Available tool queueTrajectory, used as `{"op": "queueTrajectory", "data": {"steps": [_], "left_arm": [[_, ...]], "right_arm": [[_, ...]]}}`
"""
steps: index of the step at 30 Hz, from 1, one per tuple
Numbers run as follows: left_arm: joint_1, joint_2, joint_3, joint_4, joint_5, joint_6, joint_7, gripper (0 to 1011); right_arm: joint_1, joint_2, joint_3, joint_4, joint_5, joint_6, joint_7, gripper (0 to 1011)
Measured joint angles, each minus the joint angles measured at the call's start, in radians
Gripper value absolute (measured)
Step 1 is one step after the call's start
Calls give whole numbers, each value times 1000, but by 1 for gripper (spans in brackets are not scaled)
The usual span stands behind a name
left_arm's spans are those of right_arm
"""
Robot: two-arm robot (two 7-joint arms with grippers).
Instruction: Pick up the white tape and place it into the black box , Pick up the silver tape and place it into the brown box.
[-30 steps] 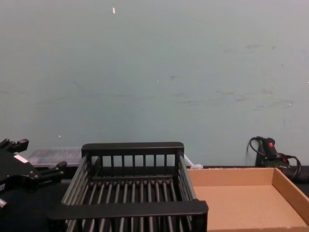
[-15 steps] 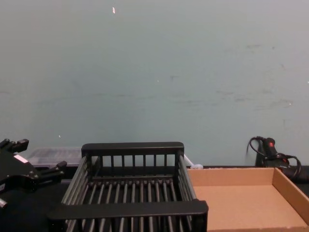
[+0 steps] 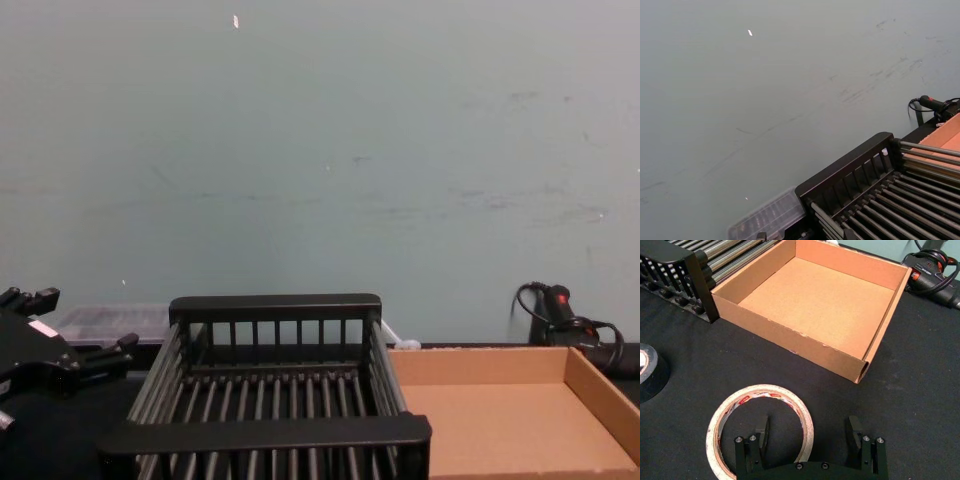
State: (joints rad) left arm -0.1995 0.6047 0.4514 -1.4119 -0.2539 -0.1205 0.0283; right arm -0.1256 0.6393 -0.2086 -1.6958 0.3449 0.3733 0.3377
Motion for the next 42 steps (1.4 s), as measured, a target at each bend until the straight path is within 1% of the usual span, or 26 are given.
{"op": "queueTrajectory", "data": {"steps": [19,21,22,23,25,27,28,30,32,33,34,35,40,42], "left_arm": [[0,0,0,0,0,0,0,1001],[0,0,0,0,0,0,0,1001],[0,0,0,0,0,0,0,1001],[0,0,0,0,0,0,0,1002],[0,0,0,0,0,0,0,1001],[0,0,0,0,0,0,0,1001],[0,0,0,0,0,0,0,1001],[0,0,0,0,0,0,0,1001],[0,0,0,0,0,0,0,1001],[0,0,0,0,0,0,0,1001],[0,0,0,0,0,0,0,1002],[0,0,0,0,0,0,0,1001],[0,0,0,0,0,0,0,1001],[0,0,0,0,0,0,0,1001]], "right_arm": [[0,1,0,-1,1,0,0,1003],[0,1,0,-1,1,0,0,969],[0,1,0,-1,1,0,0,930],[0,2,0,-1,1,0,-1,930],[0,2,0,-1,2,0,-1,888],[0,2,0,-1,2,0,-1,821],[0,2,-1,-1,2,0,-1,811],[0,2,-1,-1,2,-1,-1,731],[0,2,-1,-1,2,-1,-1,690],[0,2,-1,-1,2,-1,-1,629],[0,2,-1,-1,2,-1,-1,620],[0,2,-1,-1,2,-1,-2,570],[0,2,-1,-1,3,-1,-2,427],[0,2,-1,-1,3,-1,-2,346]]}}
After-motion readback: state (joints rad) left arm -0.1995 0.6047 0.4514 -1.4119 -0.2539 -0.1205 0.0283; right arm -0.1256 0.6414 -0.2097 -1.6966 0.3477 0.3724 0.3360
